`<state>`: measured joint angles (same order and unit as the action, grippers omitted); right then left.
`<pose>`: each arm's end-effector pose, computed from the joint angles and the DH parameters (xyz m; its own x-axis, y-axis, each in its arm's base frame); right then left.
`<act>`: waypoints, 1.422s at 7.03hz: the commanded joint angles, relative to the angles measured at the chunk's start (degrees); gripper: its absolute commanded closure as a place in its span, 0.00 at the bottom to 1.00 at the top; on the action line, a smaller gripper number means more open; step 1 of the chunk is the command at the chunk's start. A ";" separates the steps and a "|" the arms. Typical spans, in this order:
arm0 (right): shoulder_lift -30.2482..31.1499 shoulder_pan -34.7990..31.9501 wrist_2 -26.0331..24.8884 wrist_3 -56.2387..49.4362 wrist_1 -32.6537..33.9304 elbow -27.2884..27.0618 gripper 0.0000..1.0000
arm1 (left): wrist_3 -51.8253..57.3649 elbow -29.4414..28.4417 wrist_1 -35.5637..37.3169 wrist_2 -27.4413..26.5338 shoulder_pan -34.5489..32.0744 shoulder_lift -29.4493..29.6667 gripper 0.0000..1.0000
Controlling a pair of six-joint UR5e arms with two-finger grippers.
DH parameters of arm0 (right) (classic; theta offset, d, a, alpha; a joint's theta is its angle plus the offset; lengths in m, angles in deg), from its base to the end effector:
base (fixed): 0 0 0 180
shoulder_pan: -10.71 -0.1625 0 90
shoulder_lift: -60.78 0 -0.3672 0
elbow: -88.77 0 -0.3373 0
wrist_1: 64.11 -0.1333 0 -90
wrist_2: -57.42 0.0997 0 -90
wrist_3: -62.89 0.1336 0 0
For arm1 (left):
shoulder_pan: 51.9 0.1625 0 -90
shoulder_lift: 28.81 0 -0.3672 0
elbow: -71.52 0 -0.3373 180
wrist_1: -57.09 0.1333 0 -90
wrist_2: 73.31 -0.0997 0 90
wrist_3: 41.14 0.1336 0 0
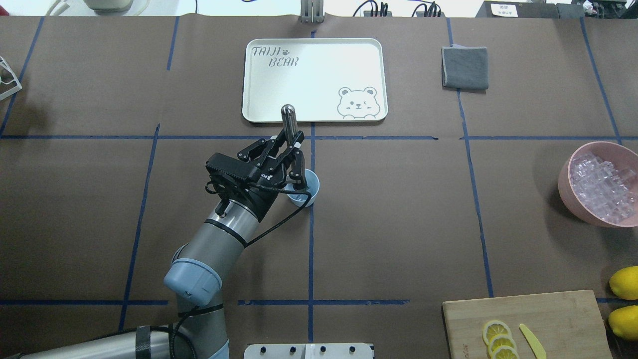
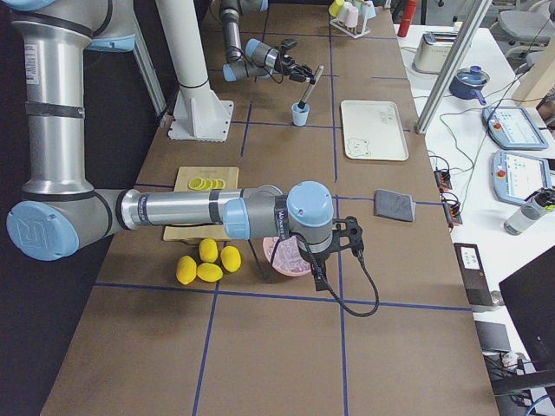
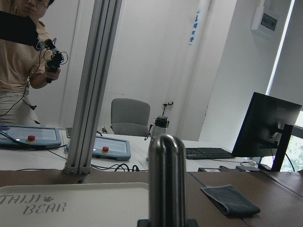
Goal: Mash ice and strawberries in cup
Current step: 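Press the pestle down into the cup to crush the contents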
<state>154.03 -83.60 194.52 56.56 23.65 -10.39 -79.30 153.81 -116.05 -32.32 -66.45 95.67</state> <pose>0.0674 -0.4224 0.5703 0.6906 -0.1609 0.7051 0.0018 0.9753 0.2209 0.4808 -0.3667 0.1897 0.4660 0.4119 -0.7830 0.7854 0.2148 0.5805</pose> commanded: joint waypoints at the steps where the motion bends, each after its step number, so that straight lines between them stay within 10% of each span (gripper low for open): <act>1: 0.00 0.00 0.00 0.00 0.04 0.02 0.00 | -0.16 -2.21 -0.18 0.06 -0.04 1.11 1.00; 10: 0.09 0.00 0.00 0.00 0.13 0.11 0.00 | 0.10 -1.28 -0.10 0.58 0.75 2.35 1.00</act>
<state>154.08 -83.60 194.53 56.56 23.77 -10.29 -79.61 150.48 -116.30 -32.13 -65.70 97.88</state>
